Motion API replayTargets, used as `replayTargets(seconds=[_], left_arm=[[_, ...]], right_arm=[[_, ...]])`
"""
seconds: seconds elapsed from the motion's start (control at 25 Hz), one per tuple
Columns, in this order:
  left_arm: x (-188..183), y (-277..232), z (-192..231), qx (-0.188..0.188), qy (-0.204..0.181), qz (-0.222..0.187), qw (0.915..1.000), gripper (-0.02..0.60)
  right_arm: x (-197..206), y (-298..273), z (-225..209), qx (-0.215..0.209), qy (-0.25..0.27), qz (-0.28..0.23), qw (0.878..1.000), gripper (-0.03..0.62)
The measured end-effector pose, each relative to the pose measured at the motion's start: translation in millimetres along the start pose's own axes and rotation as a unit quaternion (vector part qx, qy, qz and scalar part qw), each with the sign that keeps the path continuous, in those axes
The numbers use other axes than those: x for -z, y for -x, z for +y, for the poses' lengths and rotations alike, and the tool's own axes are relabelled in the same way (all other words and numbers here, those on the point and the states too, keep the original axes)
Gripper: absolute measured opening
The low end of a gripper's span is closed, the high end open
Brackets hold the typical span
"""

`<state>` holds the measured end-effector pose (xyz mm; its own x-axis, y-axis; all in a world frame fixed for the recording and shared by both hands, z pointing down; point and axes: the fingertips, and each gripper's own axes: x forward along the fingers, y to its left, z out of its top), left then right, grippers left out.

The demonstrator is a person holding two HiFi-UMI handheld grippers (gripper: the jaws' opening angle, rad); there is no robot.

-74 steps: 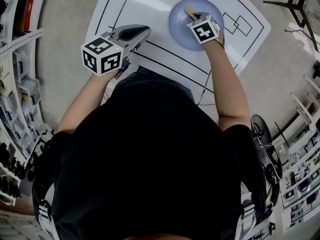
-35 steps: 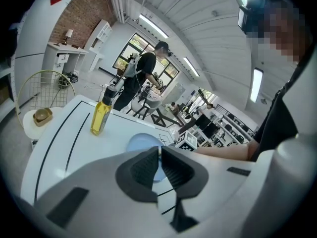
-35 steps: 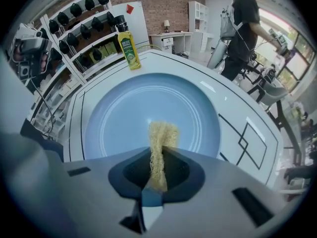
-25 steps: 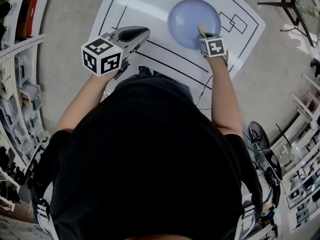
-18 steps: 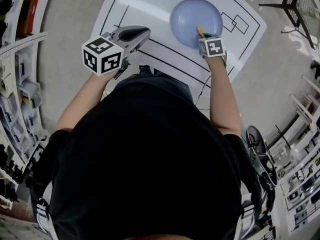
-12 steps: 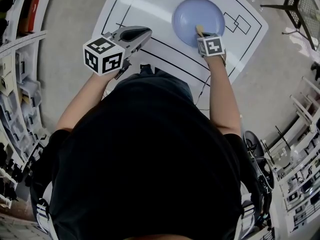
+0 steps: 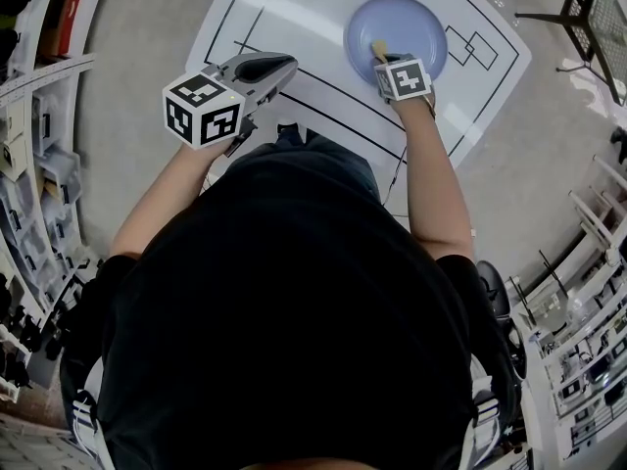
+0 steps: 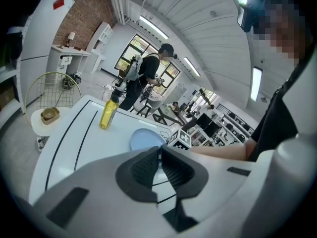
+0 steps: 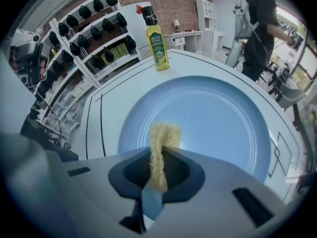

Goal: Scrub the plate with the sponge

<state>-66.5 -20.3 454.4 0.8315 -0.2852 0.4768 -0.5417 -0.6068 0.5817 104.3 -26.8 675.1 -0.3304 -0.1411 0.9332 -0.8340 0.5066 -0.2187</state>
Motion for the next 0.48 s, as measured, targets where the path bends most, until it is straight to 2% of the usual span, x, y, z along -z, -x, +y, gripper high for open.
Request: replayTargets(seconds=[0.48], left_arm=[[1.5,11.3,3.3,-0.008,0.003,-0.008,0.9999,0.025]], right_arm=[[-10.1,1.5,9.0,0.000,0.001,0.002,1.000,0.038]])
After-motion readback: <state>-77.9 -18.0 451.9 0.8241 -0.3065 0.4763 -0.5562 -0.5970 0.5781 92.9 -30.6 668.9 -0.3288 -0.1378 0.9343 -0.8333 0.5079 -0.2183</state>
